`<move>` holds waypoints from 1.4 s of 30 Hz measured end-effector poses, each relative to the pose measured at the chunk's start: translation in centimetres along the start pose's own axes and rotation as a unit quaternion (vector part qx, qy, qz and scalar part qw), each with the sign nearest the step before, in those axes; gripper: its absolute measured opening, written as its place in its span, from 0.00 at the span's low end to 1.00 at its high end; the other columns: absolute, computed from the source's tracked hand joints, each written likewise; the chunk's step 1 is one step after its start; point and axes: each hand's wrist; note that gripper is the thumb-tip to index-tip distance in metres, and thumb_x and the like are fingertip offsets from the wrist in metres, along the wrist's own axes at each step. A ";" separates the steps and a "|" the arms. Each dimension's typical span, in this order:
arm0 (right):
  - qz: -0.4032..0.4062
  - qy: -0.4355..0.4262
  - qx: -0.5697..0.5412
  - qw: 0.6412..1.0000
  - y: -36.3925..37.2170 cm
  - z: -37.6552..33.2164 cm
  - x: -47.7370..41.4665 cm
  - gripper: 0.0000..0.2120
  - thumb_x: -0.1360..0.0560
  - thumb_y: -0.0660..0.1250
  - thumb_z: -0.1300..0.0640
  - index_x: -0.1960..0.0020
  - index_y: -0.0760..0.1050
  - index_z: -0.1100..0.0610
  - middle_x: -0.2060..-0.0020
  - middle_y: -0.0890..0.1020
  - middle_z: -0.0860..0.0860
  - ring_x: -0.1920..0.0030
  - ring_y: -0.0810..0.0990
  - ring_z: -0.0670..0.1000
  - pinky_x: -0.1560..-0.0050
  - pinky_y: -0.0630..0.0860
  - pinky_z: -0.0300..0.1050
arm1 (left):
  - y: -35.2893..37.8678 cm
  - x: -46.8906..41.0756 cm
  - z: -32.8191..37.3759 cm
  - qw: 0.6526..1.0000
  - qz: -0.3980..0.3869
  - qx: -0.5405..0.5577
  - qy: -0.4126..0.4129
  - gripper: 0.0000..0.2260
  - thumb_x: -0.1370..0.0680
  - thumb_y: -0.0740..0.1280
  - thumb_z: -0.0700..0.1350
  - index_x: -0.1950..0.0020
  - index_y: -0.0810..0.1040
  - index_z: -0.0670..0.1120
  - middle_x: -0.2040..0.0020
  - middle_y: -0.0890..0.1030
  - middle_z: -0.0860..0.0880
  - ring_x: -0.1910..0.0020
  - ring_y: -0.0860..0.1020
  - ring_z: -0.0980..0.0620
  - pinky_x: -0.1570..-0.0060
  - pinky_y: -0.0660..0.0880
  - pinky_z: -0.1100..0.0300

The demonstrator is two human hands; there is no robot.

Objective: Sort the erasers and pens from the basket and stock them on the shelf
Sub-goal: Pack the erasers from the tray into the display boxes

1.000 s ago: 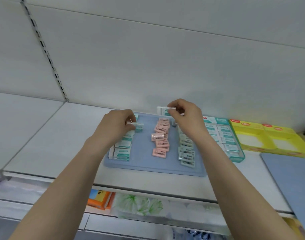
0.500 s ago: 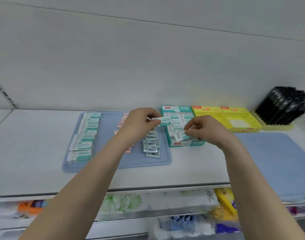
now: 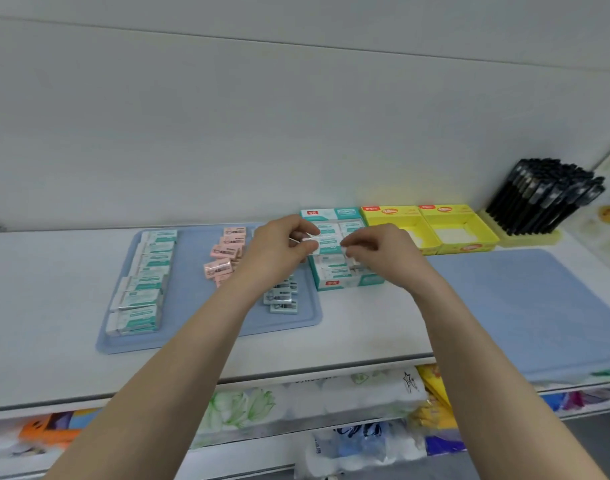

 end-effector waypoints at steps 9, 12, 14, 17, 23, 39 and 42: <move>0.062 0.020 -0.077 0.995 -2.8 2.8 0.3 0.06 0.29 0.73 0.60 0.57 0.82 0.50 0.64 0.83 0.51 0.65 0.76 0.46 0.60 0.73 0.42 | 3.1 -0.1 1.2 0.982 -0.039 -0.162 0.089 0.07 0.24 0.70 0.47 0.47 0.82 0.52 0.50 0.80 0.54 0.51 0.77 0.56 0.49 0.75 0.58; 0.008 0.047 -0.027 0.998 -3.8 3.6 0.7 0.05 0.28 0.72 0.61 0.56 0.83 0.52 0.65 0.83 0.47 0.66 0.78 0.46 0.63 0.74 0.39 | 3.3 0.3 0.5 0.958 -0.090 -0.237 0.135 0.07 0.25 0.69 0.45 0.49 0.85 0.50 0.50 0.83 0.52 0.51 0.79 0.52 0.52 0.75 0.54; -0.018 0.050 -0.013 0.999 -3.4 3.4 0.7 0.04 0.29 0.73 0.61 0.57 0.83 0.52 0.63 0.84 0.47 0.67 0.79 0.47 0.63 0.77 0.39 | 3.4 0.2 0.2 0.952 -0.100 -0.251 0.144 0.07 0.25 0.69 0.45 0.49 0.85 0.50 0.51 0.84 0.52 0.53 0.79 0.52 0.55 0.76 0.54; -0.011 0.027 0.034 0.999 -2.0 2.8 0.3 0.05 0.31 0.75 0.59 0.56 0.83 0.51 0.62 0.83 0.46 0.64 0.79 0.47 0.59 0.76 0.42 | 3.4 0.1 0.0 0.952 -0.098 -0.253 0.140 0.08 0.25 0.70 0.45 0.48 0.85 0.50 0.51 0.84 0.52 0.53 0.79 0.51 0.55 0.76 0.53; -0.036 0.017 0.133 0.990 -1.6 2.6 -0.5 0.06 0.30 0.74 0.56 0.54 0.85 0.50 0.66 0.78 0.43 0.61 0.76 0.47 0.66 0.67 0.37 | 3.5 0.2 -0.1 0.923 -0.129 -0.325 0.163 0.14 0.20 0.64 0.48 0.35 0.78 0.54 0.44 0.78 0.50 0.45 0.73 0.47 0.49 0.69 0.57; -0.148 0.011 0.121 0.981 -2.4 1.5 -2.2 0.05 0.29 0.74 0.57 0.55 0.85 0.49 0.60 0.85 0.45 0.57 0.79 0.44 0.58 0.73 0.38 | 3.6 0.0 -0.9 0.894 -0.135 -0.392 0.170 0.16 0.18 0.58 0.52 0.32 0.74 0.52 0.44 0.70 0.49 0.51 0.61 0.52 0.47 0.72 0.50; -0.134 0.011 0.141 0.981 -2.0 1.3 -2.3 0.04 0.31 0.75 0.58 0.57 0.85 0.51 0.63 0.83 0.45 0.60 0.78 0.45 0.59 0.74 0.39 | 3.6 -0.1 -1.1 0.896 -0.133 -0.386 0.173 0.17 0.18 0.56 0.54 0.30 0.71 0.53 0.43 0.70 0.49 0.49 0.63 0.51 0.46 0.71 0.51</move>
Point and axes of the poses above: each hand's wrist, its own x-axis away from the middle knuckle, its own y-axis out of the palm, z = x × y
